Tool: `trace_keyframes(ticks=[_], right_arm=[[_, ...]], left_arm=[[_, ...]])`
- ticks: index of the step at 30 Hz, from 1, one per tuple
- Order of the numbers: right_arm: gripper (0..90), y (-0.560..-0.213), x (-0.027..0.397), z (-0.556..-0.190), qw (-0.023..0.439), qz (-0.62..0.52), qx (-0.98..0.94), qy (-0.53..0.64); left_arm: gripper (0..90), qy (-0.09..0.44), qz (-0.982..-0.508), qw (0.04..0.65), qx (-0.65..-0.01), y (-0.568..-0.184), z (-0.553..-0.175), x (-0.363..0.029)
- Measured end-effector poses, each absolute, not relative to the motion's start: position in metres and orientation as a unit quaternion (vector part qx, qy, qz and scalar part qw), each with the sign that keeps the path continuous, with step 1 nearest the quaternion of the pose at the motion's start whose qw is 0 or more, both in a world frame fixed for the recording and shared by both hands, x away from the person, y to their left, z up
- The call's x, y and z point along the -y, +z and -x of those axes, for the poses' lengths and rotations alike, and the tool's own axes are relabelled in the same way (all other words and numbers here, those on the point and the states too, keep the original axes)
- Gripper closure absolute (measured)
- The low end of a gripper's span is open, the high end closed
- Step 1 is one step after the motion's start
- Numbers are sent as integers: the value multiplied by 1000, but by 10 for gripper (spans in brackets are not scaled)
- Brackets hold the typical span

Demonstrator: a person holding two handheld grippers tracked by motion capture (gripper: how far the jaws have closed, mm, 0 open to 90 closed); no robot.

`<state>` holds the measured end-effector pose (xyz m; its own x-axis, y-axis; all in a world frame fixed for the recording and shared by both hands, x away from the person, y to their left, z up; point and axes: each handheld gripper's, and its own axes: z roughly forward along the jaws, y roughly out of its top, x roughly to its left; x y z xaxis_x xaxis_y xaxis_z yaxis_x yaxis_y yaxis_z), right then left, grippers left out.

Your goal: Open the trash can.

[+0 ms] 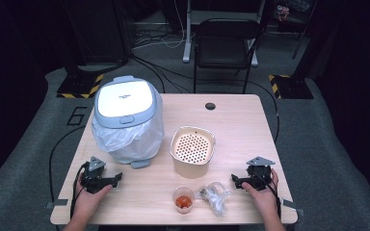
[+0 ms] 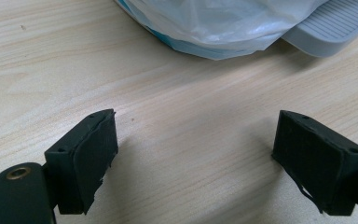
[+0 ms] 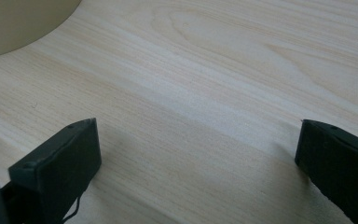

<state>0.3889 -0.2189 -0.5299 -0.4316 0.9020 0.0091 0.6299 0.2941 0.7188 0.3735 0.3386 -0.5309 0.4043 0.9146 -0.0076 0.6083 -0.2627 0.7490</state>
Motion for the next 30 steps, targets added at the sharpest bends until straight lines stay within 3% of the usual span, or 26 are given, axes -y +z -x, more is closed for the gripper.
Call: trace_keyframes(ticks=[18, 30], right_arm=[[0, -530, 219, -389, 205, -491, -779, 331], [0, -530, 221, -390, 204, -480, -787, 328]], left_arm=[[136, 224, -763, 342, -501, -531, -373, -337], [225, 229, -755, 349, -506, -530, -371, -339]])
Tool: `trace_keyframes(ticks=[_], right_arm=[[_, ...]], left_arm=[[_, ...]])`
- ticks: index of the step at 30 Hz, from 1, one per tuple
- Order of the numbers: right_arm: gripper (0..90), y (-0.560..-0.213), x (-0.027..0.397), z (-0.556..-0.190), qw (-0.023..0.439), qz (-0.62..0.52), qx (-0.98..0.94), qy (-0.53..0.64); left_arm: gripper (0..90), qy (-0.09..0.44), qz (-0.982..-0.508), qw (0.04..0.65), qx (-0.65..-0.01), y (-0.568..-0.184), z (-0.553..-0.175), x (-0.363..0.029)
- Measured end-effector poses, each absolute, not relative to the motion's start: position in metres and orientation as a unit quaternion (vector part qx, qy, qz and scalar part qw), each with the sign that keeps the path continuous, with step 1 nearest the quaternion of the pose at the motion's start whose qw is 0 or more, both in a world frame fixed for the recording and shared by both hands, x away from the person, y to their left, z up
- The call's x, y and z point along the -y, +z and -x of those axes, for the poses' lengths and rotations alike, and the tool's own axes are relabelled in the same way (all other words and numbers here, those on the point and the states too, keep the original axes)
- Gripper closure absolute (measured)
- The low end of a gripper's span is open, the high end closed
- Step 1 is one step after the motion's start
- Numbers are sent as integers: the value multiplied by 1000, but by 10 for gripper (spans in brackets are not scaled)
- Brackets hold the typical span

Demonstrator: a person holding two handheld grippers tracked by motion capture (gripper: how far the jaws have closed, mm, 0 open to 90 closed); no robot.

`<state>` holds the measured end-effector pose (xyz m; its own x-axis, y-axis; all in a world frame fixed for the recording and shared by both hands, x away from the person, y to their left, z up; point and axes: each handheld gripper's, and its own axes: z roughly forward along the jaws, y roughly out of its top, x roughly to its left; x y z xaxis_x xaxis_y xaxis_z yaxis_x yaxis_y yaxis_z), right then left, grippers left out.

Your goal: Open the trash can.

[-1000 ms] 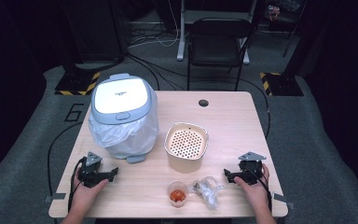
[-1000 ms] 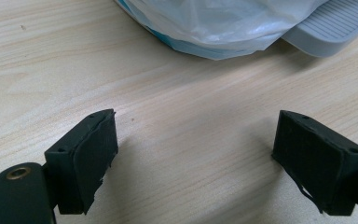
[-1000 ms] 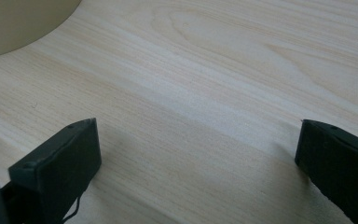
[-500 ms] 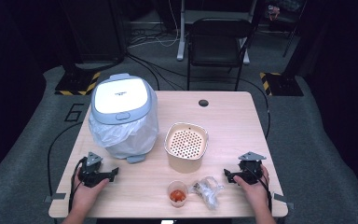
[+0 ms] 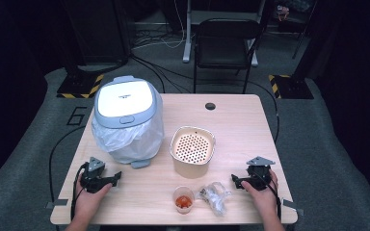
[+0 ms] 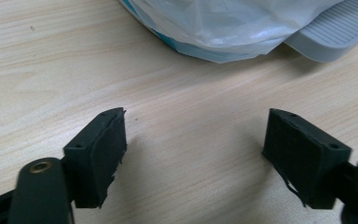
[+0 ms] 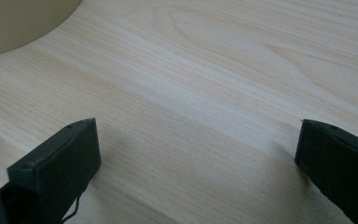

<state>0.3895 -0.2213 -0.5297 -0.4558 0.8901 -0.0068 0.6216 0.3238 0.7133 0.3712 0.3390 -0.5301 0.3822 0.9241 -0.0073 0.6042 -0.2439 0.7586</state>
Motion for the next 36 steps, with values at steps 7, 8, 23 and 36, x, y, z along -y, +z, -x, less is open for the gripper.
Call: trace_keyframes(ticks=[7, 8, 23, 36], right_arm=[[0, -530, 221, -389, 204, -481, -787, 329], [0, -530, 221, -390, 204, -481, -787, 329], [0, -530, 221, -390, 204, -480, -787, 329], [0, -530, 221, -390, 204, -480, -787, 329]], left_arm=[[325, 234, -745, 354, -514, -530, -371, -340], [337, 235, -746, 355, -512, -530, -371, -340], [900, 256, -771, 359, -460, -495, -353, -325], [900, 259, -786, 383, -409, -490, -349, -280]])
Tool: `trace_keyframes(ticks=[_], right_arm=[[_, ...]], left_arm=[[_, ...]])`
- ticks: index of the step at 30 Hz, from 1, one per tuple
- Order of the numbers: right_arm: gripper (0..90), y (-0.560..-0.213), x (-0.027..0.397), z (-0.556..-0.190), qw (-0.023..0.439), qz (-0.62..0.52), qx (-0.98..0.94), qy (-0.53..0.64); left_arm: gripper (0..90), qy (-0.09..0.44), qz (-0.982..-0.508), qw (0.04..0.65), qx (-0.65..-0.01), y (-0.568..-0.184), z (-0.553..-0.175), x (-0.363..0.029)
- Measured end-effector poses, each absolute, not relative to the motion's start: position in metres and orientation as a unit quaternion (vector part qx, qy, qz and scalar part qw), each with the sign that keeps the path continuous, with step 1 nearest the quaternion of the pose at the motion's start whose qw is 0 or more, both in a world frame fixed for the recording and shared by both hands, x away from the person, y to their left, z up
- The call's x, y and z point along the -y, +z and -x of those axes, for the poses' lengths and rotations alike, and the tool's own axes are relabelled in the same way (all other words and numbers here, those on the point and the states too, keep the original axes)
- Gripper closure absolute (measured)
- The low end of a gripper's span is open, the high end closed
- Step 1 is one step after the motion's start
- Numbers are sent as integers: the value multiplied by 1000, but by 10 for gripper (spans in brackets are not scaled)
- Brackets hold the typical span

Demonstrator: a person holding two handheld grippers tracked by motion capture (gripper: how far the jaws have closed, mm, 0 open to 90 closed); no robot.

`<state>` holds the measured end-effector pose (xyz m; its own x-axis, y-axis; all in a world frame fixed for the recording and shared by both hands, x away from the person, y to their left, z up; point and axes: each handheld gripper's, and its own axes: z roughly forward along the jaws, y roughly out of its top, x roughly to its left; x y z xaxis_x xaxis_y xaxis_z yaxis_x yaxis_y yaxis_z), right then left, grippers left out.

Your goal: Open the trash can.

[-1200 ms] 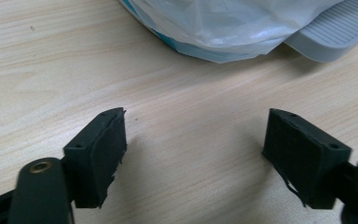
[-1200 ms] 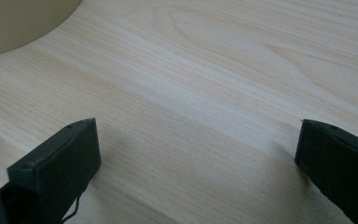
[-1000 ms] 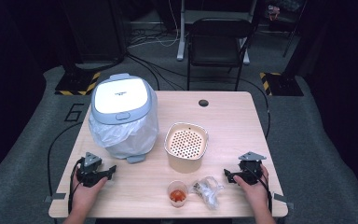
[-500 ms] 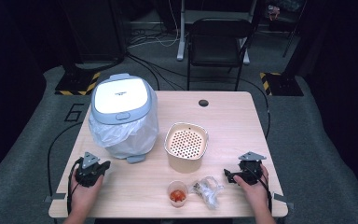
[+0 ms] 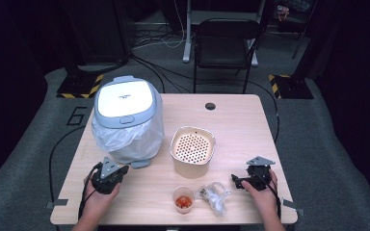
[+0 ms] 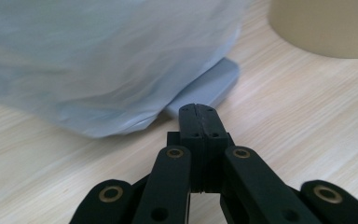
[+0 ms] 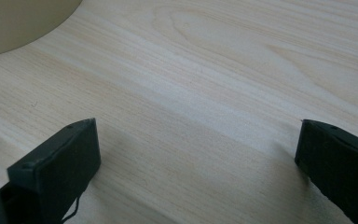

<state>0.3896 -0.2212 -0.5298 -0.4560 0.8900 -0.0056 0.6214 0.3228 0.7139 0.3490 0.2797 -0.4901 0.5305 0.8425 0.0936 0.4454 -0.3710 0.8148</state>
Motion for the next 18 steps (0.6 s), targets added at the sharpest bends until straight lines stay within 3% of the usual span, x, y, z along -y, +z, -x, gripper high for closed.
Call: trace_keyframes(ticks=[5, 18], right_arm=[[0, -530, 221, -390, 204, -481, -786, 330], [0, -530, 221, -390, 204, -480, -787, 330]], left_arm=[[900, 252, -782, 389, -417, -490, -356, -265], [900, 300, -763, 363, -443, -500, -369, -234]])
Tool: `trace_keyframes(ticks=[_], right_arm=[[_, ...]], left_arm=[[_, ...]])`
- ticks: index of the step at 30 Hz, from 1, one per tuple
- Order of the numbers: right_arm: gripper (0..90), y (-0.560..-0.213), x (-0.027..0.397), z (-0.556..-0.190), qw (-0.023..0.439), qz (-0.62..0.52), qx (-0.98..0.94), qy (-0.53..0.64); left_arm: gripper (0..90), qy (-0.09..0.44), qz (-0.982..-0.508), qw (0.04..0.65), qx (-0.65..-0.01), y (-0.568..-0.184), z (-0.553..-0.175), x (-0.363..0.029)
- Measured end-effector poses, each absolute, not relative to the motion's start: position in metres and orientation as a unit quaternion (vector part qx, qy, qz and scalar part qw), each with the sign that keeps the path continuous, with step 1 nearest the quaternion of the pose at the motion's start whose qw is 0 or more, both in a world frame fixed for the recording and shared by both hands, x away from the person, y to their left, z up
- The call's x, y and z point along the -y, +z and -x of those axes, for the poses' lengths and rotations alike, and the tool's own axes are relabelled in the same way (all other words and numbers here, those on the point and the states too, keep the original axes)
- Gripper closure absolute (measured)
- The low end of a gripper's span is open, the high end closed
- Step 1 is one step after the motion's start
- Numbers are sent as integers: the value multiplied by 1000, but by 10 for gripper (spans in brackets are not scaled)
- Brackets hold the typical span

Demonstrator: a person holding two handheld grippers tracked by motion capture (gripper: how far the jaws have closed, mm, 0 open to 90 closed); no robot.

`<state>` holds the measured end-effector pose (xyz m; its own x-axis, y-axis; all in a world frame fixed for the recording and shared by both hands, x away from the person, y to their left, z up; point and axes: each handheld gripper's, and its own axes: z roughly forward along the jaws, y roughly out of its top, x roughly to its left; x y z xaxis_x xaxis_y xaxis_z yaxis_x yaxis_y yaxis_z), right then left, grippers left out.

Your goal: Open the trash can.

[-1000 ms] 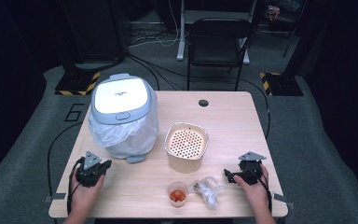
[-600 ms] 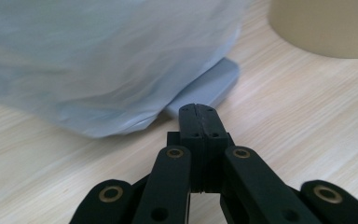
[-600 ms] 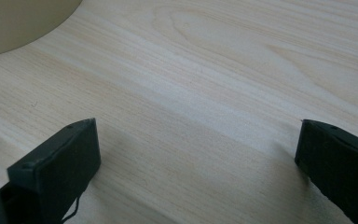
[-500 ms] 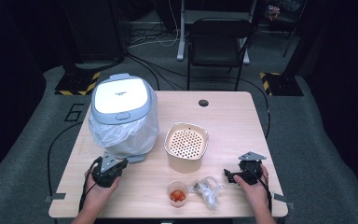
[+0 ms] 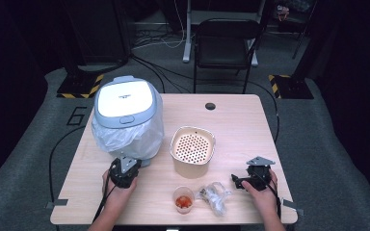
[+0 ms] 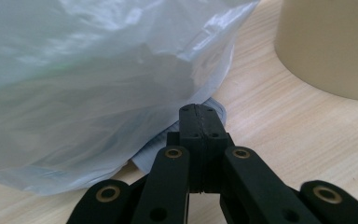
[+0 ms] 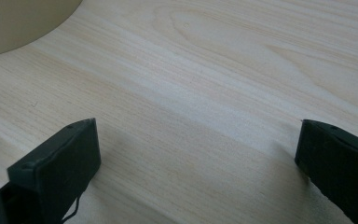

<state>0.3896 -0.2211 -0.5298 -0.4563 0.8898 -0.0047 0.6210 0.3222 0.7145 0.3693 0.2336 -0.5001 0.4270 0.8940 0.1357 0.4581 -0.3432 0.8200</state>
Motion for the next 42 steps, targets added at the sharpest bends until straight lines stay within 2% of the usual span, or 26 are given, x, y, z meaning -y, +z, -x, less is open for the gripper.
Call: trace_keyframes(ticks=[18, 24, 31, 35, 42], right_arm=[[0, -530, 221, -390, 204, -480, -787, 329], [0, -530, 221, -390, 204, -480, -787, 329], [0, -530, 221, -390, 204, -480, -787, 329], [0, -530, 221, -390, 204, -480, -787, 329], [0, -530, 221, -389, 204, -480, -787, 329]], left_arm=[[900, 332, -762, 346, -435, -515, -372, -224], [900, 315, -765, 352, -438, -516, -373, -227], [900, 334, -775, 341, -415, -520, -372, -225], [900, 322, -773, 339, -429, -522, -373, -225], [900, 339, -772, 327, -426, -528, -372, -221]])
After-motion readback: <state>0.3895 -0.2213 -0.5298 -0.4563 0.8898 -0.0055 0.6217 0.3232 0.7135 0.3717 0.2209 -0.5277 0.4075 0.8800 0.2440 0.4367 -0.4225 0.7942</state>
